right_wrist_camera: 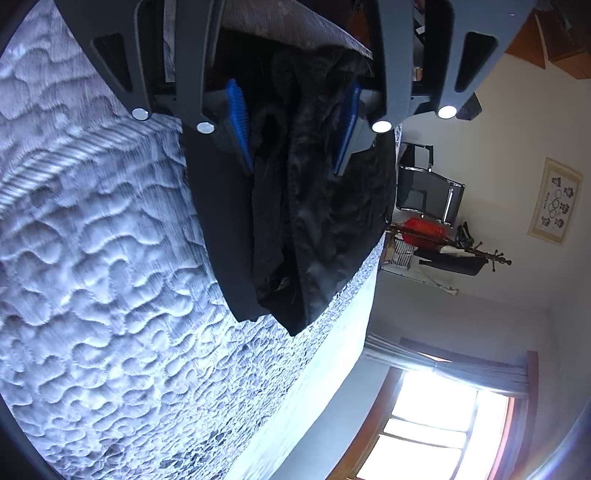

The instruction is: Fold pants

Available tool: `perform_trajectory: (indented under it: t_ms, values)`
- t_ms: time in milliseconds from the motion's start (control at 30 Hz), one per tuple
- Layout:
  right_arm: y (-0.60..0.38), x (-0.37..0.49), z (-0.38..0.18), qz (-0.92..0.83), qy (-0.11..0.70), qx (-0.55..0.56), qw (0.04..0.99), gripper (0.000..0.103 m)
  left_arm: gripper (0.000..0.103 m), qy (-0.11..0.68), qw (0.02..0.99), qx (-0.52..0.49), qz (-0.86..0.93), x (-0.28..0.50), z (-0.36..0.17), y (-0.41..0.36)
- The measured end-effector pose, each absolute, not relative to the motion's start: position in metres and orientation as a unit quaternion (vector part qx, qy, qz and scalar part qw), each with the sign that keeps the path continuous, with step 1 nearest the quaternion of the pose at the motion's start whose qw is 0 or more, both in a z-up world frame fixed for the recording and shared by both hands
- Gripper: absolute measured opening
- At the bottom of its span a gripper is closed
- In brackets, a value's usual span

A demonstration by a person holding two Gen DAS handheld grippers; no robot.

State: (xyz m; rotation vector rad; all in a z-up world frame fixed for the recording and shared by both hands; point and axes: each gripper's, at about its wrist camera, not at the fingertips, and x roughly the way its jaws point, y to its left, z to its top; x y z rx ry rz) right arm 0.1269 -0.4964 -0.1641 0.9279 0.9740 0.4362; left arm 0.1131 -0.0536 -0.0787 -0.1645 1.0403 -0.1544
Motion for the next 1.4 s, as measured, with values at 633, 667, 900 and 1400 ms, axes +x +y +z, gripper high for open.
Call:
perform_trajectory:
  t_ms: [633, 667, 900, 1400]
  values:
    - [-0.492, 0.098, -0.131, 0.209, 0.447, 0.367, 0.788, 0.026, 0.100, 0.511, 0.850, -0.088, -0.091, 0.109, -0.087, -0.071]
    - [-0.493, 0.097, -0.126, 0.210, 0.445, 0.365, 0.790, 0.026, 0.100, 0.511, 0.850, -0.086, -0.093, 0.109, -0.086, -0.072]
    - [-0.501, 0.102, -0.138, 0.196, 0.455, 0.370, 0.786, 0.026, 0.100, 0.510, 0.851, -0.076, -0.101, 0.107, -0.086, -0.080]
    - [-0.498, 0.104, -0.153, 0.188, 0.458, 0.374, 0.784, 0.038, 0.100, 0.496, 0.862, -0.043, -0.098, 0.102, -0.075, -0.089]
